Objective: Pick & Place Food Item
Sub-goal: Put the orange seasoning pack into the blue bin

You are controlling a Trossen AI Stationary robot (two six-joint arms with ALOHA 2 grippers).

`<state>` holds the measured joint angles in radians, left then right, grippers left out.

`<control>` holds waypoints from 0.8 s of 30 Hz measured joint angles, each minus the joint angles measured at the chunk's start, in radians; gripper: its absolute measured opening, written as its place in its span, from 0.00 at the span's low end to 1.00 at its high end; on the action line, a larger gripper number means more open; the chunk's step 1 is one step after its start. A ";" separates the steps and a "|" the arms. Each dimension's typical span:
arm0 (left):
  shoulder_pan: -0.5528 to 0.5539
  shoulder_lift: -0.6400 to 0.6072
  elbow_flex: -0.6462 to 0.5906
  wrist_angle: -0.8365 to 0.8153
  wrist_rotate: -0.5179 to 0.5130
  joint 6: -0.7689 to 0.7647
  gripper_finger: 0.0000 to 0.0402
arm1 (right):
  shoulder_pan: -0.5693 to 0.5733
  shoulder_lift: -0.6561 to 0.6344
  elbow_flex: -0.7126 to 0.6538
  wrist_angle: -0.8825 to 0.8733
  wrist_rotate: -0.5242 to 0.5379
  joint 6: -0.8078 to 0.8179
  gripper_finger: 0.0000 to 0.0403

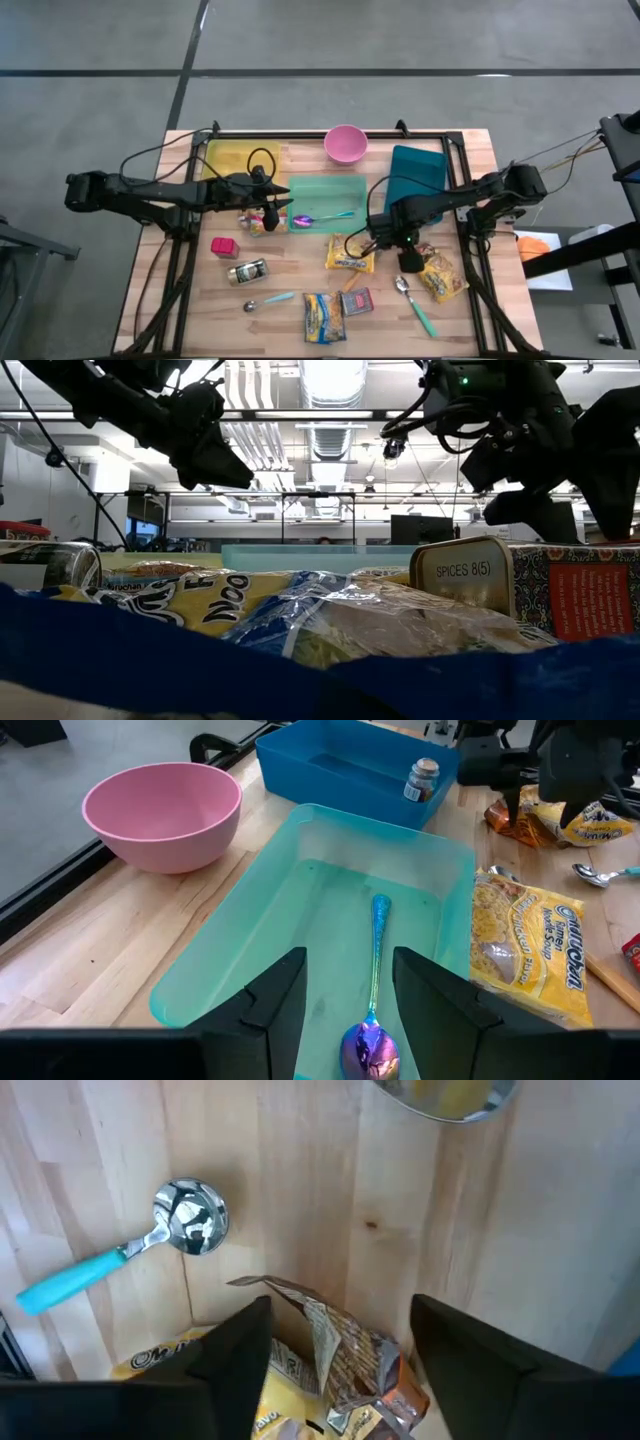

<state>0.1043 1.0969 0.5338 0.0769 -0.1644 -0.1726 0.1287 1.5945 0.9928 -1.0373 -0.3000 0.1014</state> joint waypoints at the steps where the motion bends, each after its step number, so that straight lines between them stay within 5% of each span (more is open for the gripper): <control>1: 0.000 0.000 0.000 0.000 0.000 0.000 0.40 | 0.000 0.000 0.000 0.000 0.000 -0.001 0.52; 17: 0.000 0.000 0.000 0.000 0.000 0.000 0.40 | 0.000 0.000 0.000 -0.002 0.004 -0.006 0.14; 24: 0.000 0.000 0.000 0.000 0.000 0.000 0.40 | 0.000 -0.001 0.000 -0.025 0.096 -0.013 0.14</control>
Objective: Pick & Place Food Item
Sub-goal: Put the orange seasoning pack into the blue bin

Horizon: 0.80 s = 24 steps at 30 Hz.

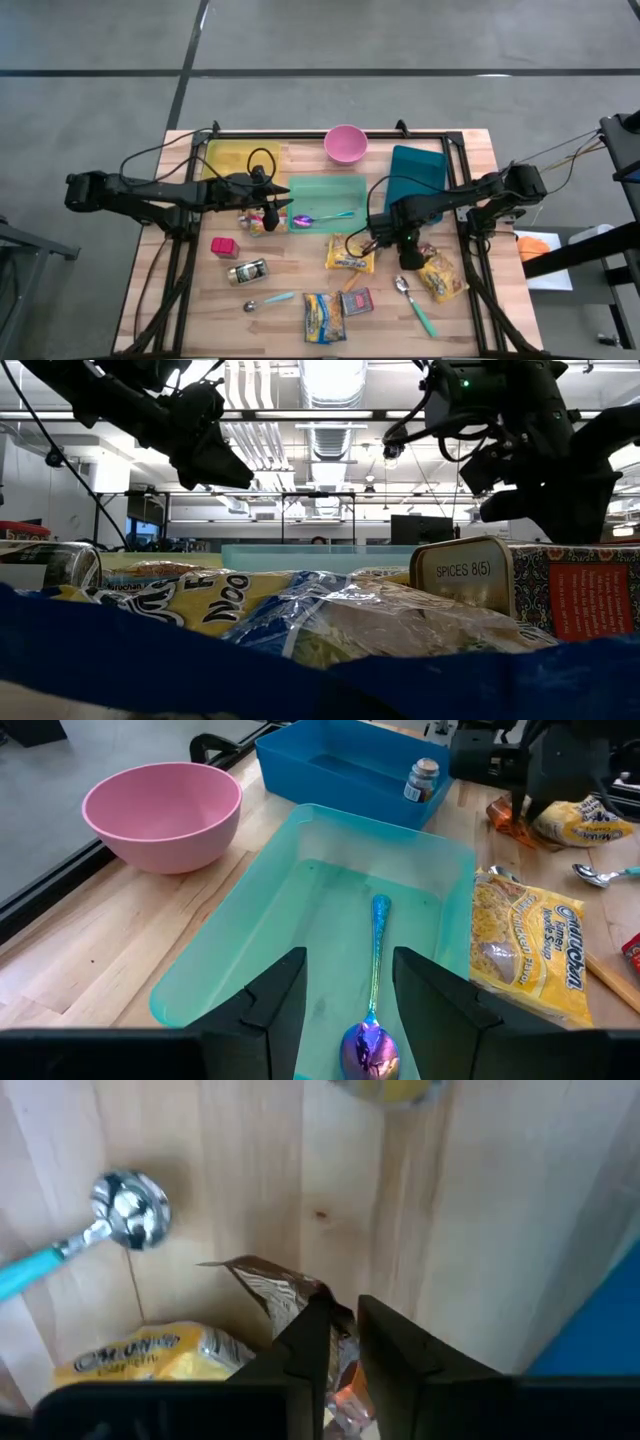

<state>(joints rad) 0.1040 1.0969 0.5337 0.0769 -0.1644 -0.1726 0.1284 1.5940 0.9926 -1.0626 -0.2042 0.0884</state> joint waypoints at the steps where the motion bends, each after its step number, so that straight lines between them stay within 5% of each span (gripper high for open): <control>1: 0.000 0.000 0.000 0.000 0.000 0.000 0.40 | 0.000 0.000 0.000 -0.008 0.002 -0.007 0.16; 13: 0.000 0.000 0.000 0.000 0.000 0.000 0.40 | 0.005 -0.002 -0.001 -0.031 -0.001 -0.025 0.40; 18: 0.000 0.000 0.000 0.000 0.000 0.000 0.40 | 0.005 -0.002 -0.001 -0.030 -0.002 -0.040 0.39; 24: 0.000 0.000 0.000 0.000 0.000 0.000 0.40 | 0.005 -0.002 -0.001 -0.024 -0.006 -0.040 0.24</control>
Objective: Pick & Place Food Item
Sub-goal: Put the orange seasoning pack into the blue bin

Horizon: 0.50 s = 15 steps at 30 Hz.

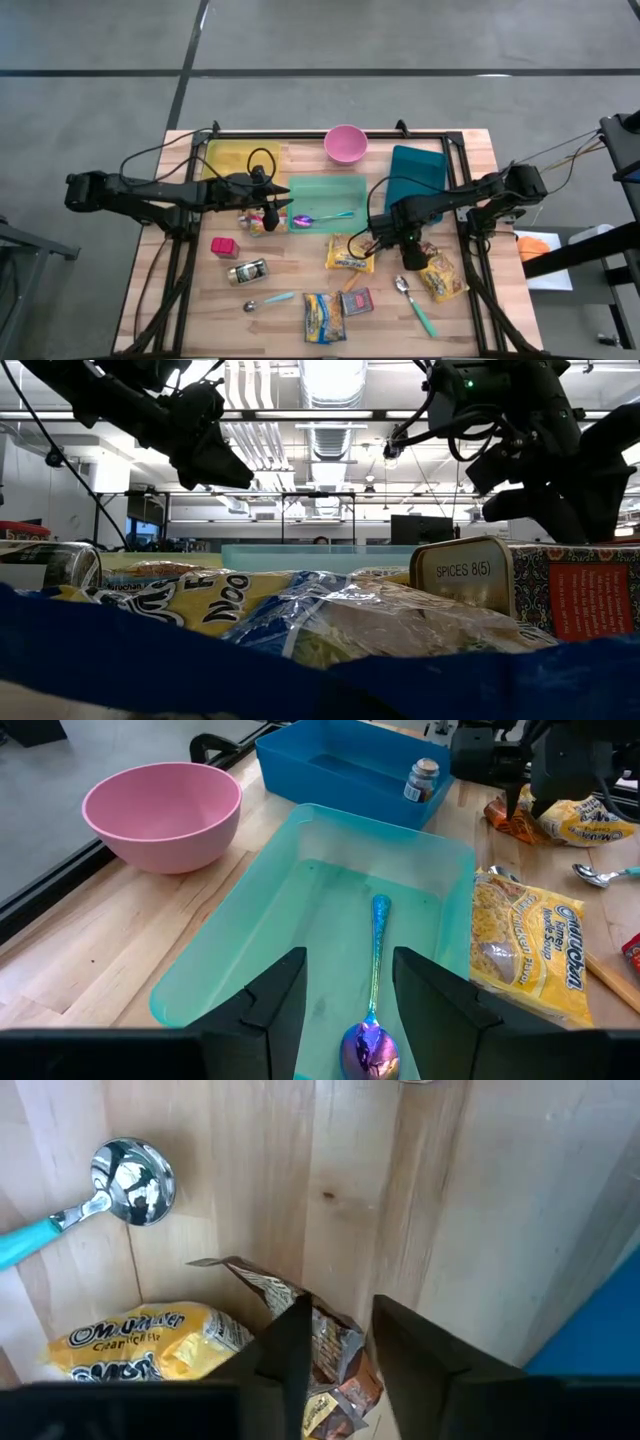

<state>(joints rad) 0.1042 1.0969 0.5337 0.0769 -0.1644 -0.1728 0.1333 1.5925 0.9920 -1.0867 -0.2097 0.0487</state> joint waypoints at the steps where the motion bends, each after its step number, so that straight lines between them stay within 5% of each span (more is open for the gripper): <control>1: 0.000 0.000 0.000 0.000 0.000 0.000 0.40 | 0.000 0.000 0.000 0.001 -0.001 0.000 0.20; 6: 0.000 0.000 0.000 0.000 0.000 0.000 0.40 | 0.000 0.000 0.000 0.001 -0.041 0.001 0.04; 15: 0.000 0.000 0.000 0.000 0.000 0.000 0.40 | 0.000 -0.004 0.000 0.040 0.006 0.143 0.02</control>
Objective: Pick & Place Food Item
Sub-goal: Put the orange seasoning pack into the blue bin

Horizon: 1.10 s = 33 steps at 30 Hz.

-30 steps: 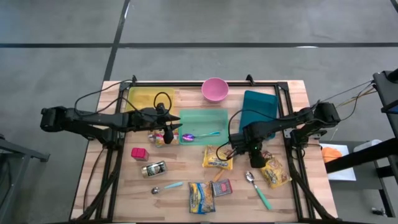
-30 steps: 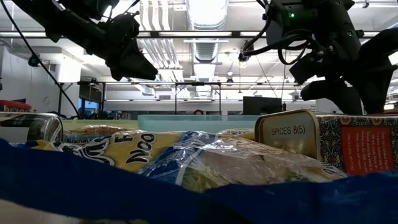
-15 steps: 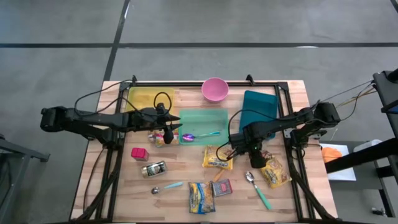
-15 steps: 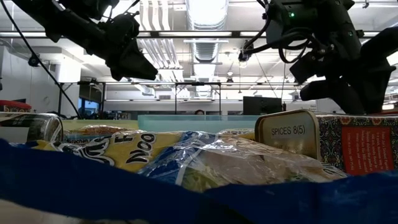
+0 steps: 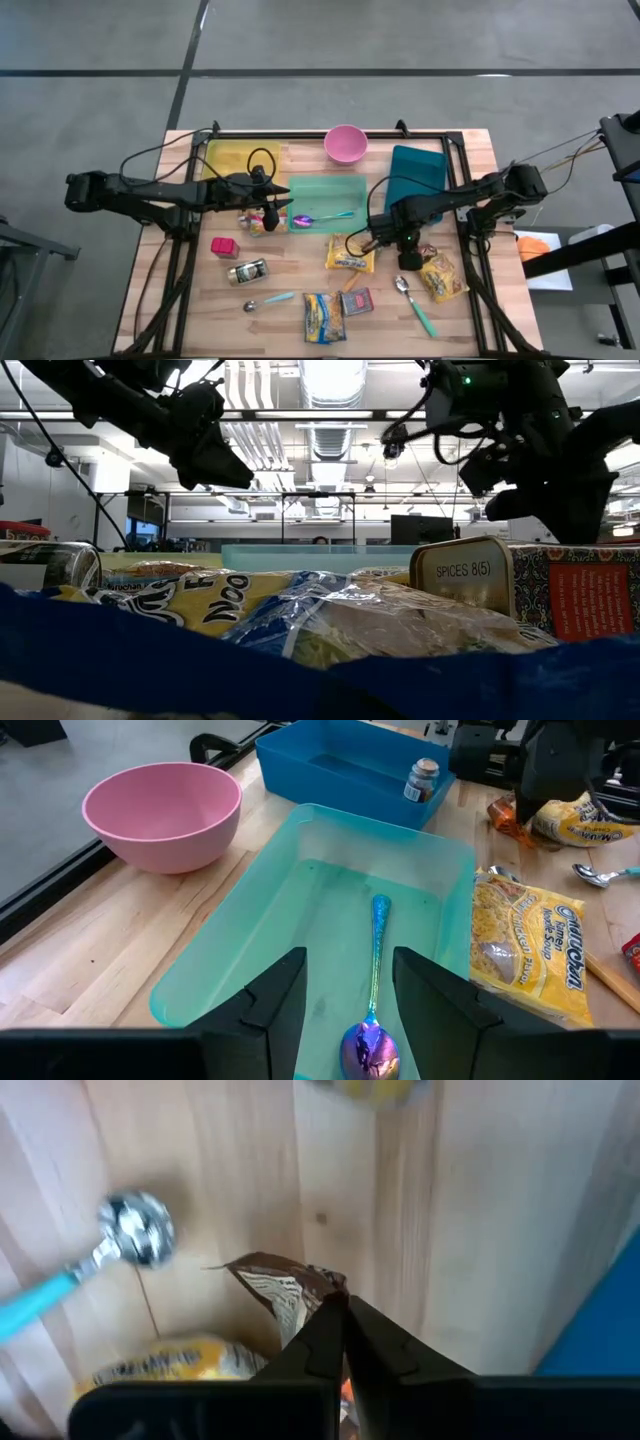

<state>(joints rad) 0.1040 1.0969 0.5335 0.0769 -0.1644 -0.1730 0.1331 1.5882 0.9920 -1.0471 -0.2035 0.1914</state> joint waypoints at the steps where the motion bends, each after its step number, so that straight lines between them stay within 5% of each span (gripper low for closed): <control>1: 0.000 0.000 0.000 0.000 0.000 0.000 0.40 | 0.000 -0.005 0.000 0.017 0.001 0.011 0.02; 12: 0.000 0.000 0.000 -0.003 0.000 0.000 0.40 | 0.000 -0.175 -0.036 0.209 0.101 0.119 0.02; 21: 0.000 0.000 0.000 -0.004 0.000 0.000 0.40 | 0.015 -0.451 -0.254 0.523 0.232 0.299 0.02; 33: 0.000 0.000 0.000 -0.005 0.000 0.000 0.40 | 0.103 -0.722 -0.518 0.871 0.624 0.423 0.02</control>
<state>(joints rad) 0.1041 1.0969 0.5335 0.0723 -0.1644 -0.1730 0.2358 0.8663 0.4740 -0.1760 0.4200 0.6149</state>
